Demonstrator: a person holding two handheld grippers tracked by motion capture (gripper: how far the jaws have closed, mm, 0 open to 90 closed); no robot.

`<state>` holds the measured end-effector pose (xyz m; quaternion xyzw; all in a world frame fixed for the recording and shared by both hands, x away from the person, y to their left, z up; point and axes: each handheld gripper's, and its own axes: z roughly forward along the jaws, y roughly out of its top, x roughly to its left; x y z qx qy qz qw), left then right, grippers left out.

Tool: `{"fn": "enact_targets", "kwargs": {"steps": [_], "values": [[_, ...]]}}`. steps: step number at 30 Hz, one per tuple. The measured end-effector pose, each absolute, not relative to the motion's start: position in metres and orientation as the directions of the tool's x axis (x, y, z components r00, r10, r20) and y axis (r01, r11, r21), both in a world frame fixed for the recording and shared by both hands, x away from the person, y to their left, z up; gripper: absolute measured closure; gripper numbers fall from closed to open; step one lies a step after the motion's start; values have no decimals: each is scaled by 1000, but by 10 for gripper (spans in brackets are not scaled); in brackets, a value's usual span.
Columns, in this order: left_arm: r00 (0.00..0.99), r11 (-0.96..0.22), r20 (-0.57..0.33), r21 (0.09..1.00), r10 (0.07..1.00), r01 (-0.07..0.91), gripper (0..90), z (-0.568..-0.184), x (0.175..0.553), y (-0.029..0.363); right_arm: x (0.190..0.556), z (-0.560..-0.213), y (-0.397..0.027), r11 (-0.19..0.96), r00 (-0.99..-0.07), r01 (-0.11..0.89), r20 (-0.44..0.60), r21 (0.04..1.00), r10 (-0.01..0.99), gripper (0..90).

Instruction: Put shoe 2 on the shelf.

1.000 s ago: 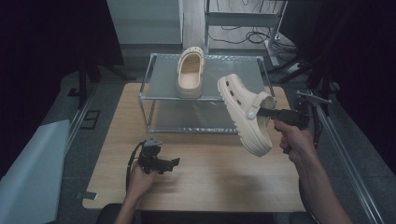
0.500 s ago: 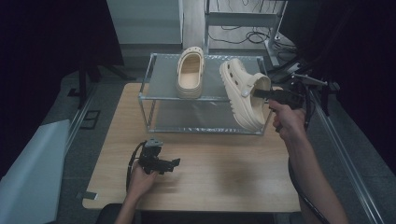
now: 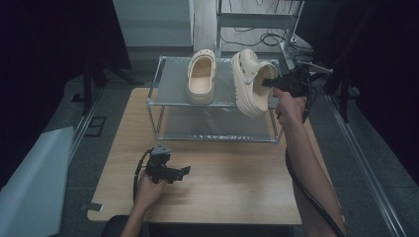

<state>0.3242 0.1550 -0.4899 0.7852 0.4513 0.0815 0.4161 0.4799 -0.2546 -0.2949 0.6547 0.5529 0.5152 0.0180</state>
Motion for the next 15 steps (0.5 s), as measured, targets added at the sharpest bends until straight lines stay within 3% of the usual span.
{"fn": "enact_targets", "kwargs": {"steps": [15], "values": [[584,-240,-256,732,770,638,0,-488,325,156,524,-301,-218,-411,-57,677,600,611,798,753]]}}
